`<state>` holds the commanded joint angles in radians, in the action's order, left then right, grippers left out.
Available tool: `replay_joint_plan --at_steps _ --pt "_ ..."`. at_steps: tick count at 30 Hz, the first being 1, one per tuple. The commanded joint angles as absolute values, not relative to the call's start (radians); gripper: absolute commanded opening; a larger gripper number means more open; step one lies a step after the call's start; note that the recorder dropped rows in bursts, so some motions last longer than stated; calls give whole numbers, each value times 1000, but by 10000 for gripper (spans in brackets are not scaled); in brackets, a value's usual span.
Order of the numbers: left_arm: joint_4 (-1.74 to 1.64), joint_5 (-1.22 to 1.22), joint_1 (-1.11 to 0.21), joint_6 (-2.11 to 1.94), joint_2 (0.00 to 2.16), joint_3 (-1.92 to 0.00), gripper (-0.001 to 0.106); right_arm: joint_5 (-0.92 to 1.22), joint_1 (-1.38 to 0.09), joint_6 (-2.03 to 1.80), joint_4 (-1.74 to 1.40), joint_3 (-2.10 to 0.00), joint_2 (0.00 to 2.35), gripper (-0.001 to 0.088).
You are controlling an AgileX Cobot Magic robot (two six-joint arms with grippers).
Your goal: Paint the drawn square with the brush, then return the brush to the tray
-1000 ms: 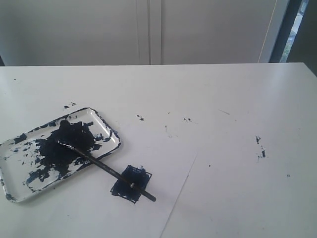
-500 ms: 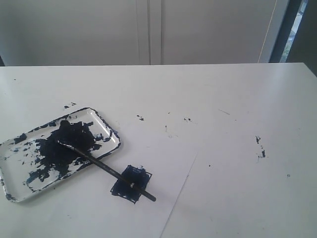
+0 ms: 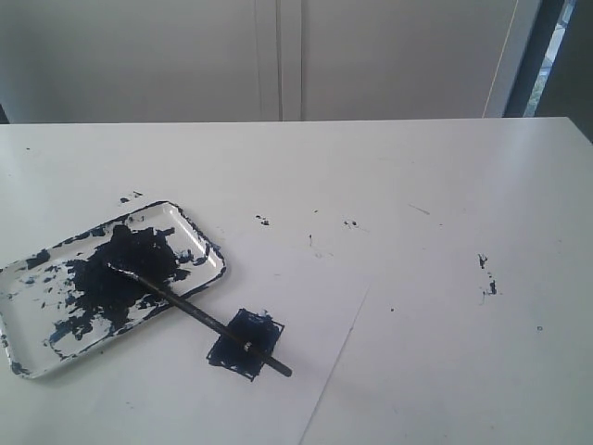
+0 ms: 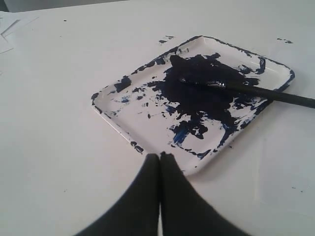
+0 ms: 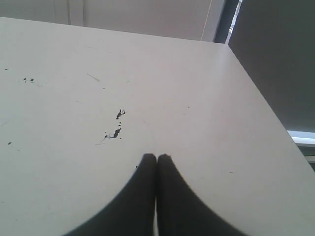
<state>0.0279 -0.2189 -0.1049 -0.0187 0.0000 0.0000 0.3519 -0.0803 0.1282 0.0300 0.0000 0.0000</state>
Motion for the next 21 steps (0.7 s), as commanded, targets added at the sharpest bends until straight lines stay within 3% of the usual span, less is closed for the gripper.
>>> replay_joint_plan --at_steps 21 --pt "28 -230 -105 -19 0 0 0 352 -80 128 30 0 0 0"
